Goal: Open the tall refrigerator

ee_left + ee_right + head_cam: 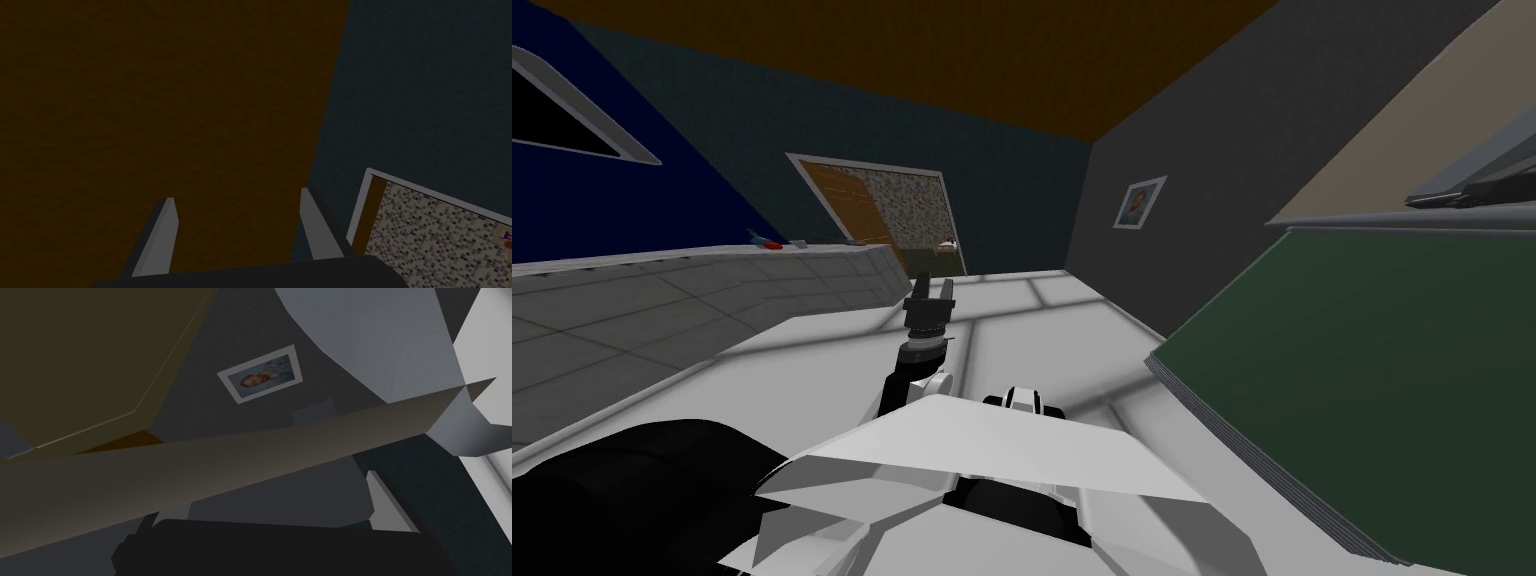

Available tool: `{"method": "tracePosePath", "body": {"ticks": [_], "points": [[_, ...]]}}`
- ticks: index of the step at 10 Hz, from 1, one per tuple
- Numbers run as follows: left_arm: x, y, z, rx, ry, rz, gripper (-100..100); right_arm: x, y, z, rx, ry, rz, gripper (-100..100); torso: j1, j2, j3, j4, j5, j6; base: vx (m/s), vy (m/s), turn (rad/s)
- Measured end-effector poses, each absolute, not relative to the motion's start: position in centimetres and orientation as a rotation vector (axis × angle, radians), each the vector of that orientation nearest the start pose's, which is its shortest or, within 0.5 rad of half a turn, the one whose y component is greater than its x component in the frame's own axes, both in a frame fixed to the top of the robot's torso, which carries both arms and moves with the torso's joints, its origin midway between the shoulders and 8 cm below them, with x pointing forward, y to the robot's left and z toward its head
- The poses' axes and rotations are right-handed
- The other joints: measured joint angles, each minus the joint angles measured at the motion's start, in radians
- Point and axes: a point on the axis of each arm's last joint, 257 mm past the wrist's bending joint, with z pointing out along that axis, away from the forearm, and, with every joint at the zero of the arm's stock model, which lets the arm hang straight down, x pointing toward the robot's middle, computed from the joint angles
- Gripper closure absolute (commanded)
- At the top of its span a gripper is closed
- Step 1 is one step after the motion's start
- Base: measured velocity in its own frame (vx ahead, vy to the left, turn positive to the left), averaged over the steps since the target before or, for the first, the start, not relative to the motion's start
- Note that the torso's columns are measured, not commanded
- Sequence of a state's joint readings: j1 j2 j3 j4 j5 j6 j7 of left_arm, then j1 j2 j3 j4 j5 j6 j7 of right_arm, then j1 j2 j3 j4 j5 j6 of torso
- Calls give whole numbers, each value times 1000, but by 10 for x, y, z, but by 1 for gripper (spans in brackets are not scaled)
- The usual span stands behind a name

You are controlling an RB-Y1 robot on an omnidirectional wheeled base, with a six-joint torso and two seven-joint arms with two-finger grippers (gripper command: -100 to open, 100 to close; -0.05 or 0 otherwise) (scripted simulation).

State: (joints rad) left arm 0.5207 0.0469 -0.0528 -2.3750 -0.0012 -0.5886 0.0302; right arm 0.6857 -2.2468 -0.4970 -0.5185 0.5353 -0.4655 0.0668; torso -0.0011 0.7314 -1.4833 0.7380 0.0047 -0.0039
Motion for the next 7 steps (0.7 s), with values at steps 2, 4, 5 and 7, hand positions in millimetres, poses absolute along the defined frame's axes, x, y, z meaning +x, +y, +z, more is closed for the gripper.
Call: {"method": "tracePosePath", "body": {"ticks": [2, 4, 5, 7], "points": [[308, 252, 73, -509, 530, -1417, 0, 452, -760, 322, -547, 1725, -1319, 0, 0, 2, 1, 0, 0, 1, 1, 5, -29], [308, 252, 73, -509, 530, -1417, 0, 452, -760, 321, -543, 1727, -1316, 0, 1, 4, 4, -1, -3, 2, -3, 3, -4], [308, 252, 73, -509, 530, -1417, 0, 451, -761, 321, -541, 1727, -1315, 0, 1, 4, 5, -1, -4, 3, 0, 0, 0], [308, 252, 73, -509, 530, -1417, 0, 451, -761, 321, -539, 1727, -1313, 0, 0, 5, 6, -1, -4, 3, 0, 0, 0]]}}
